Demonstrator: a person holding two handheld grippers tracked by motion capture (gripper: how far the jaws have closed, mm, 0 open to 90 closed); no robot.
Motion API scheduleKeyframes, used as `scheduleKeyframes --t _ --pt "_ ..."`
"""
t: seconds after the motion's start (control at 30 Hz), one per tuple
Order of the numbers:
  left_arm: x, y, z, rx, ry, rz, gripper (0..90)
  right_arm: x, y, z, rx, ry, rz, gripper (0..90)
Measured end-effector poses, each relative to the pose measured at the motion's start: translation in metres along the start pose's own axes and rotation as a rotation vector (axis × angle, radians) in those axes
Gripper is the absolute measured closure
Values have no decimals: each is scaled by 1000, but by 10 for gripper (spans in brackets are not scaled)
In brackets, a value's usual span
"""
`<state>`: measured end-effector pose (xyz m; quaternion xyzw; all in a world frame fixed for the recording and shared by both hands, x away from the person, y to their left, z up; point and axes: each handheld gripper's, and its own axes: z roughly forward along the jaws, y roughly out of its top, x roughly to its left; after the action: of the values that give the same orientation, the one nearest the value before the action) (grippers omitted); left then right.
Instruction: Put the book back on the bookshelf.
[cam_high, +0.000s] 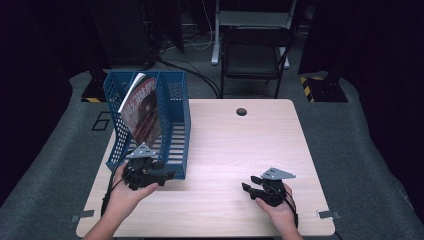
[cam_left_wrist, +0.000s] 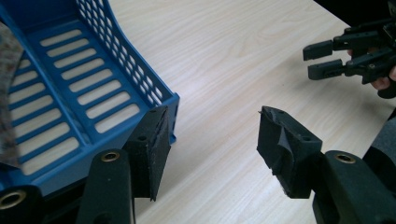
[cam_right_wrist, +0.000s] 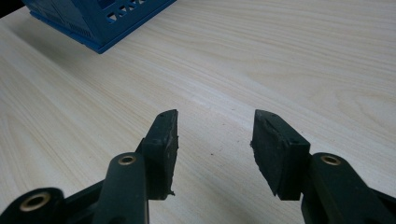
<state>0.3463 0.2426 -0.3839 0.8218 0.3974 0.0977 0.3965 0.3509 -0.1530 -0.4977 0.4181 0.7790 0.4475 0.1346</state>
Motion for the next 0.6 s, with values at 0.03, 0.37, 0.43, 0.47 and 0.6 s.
scheduleKeyframes --t 0.03,0.37,0.43,0.47,0.6 --pt "-1 -2 1 -7 -2 -8 436 0 0 0 1 1 -3 506" --pt "0 -23 16 -1 -28 -38 434 0 0 0 -1 -2 0 506" --pt "-1 -28 20 -13 -33 -53 434 0 0 0 -1 0 -2 506" --pt "-1 -30 22 -7 -36 -49 434 0 0 0 1 1 -4 506" --pt "-2 -38 28 -6 -27 -35 434 1 -1 1 2 -1 4 506"
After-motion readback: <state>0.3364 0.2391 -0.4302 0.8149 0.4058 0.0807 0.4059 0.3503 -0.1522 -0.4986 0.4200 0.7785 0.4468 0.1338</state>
